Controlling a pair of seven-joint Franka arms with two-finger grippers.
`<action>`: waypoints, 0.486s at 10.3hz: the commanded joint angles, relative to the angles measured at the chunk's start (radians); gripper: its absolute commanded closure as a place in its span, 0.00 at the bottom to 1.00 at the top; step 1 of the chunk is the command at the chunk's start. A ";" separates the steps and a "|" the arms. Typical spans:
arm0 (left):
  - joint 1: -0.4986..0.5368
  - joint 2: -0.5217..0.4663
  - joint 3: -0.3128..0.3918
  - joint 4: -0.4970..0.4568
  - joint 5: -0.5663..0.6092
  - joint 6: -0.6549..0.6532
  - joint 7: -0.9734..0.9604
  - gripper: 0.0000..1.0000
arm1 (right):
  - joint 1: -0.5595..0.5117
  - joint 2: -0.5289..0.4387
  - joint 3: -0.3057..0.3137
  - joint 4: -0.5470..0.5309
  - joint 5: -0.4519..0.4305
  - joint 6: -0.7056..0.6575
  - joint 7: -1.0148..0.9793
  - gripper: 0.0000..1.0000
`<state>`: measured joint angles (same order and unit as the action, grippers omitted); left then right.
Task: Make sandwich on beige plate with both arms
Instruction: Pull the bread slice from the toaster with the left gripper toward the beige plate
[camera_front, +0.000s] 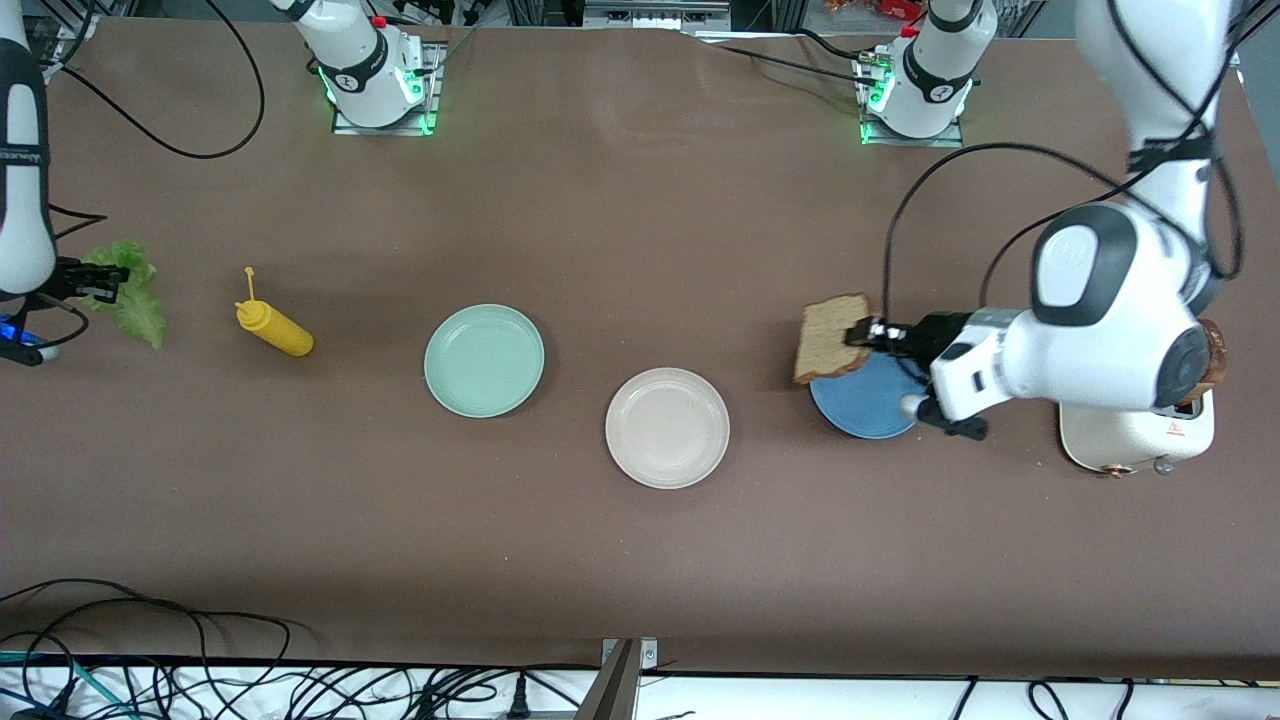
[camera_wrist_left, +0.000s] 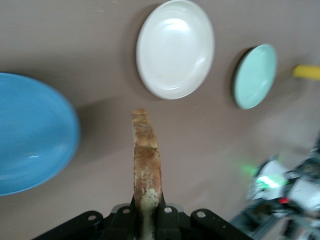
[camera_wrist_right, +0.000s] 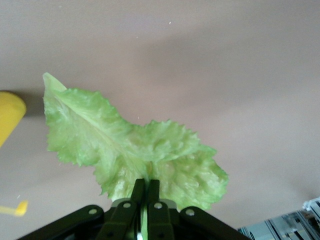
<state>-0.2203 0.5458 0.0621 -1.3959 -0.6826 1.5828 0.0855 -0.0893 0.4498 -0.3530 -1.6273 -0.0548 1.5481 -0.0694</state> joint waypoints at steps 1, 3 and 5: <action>-0.048 0.152 0.015 0.194 -0.095 -0.023 -0.146 1.00 | -0.001 0.009 0.003 0.191 0.056 -0.234 -0.006 1.00; -0.086 0.181 0.015 0.196 -0.173 0.037 -0.174 1.00 | 0.019 0.009 0.002 0.318 0.061 -0.362 -0.004 1.00; -0.151 0.218 0.015 0.193 -0.267 0.219 -0.274 1.00 | 0.046 0.003 -0.001 0.432 0.061 -0.442 -0.009 1.00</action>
<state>-0.3262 0.7218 0.0619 -1.2445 -0.8925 1.7218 -0.1173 -0.0582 0.4451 -0.3522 -1.2911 -0.0052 1.1714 -0.0694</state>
